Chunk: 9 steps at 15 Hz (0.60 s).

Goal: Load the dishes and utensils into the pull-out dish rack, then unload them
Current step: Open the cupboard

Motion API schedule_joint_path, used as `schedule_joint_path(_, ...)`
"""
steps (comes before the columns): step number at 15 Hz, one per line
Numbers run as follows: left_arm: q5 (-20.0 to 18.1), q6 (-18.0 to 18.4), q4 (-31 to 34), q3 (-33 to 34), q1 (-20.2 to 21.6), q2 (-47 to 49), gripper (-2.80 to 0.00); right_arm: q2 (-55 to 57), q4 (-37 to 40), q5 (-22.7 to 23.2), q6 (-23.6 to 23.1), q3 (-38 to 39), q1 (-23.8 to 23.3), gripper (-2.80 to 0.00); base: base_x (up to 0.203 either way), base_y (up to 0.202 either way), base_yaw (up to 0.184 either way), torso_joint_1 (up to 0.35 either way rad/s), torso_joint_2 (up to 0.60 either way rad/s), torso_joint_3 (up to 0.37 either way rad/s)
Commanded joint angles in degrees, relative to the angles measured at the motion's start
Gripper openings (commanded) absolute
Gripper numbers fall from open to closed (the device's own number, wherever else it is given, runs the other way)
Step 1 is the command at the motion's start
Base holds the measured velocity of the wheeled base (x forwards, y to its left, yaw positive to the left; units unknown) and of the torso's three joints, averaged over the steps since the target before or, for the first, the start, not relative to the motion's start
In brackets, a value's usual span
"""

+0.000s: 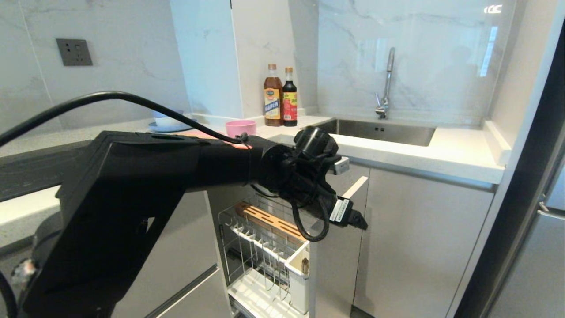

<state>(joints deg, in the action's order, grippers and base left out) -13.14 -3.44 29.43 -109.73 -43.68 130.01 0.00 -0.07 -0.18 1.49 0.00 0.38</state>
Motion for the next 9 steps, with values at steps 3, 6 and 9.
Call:
schedule_joint_path(3, 2.74, 0.05, 0.36, 1.09, 2.28, -2.49, 0.0, 0.0, -0.01, 0.01, 0.01, 0.08, -0.01, -2.8, 0.0, 0.0, 0.0, 0.0, 0.0, 0.0)
schedule_joint_path(6, 4.21, 0.06, 0.37, 3.11, 3.53, -5.92, 0.0, 0.0, -0.01, 0.01, 0.01, 0.09, -0.01, -2.8, 0.0, 0.0, 0.0, 0.0, 0.0, 0.0)
schedule_joint_path(9, 4.37, 0.4, 0.3, 6.3, 4.16, -12.52, -2.8, 0.0, -0.01, 0.01, 0.01, 0.05, -0.03, -2.8, 0.0, 0.0, 0.0, 0.0, 0.0, 0.0)
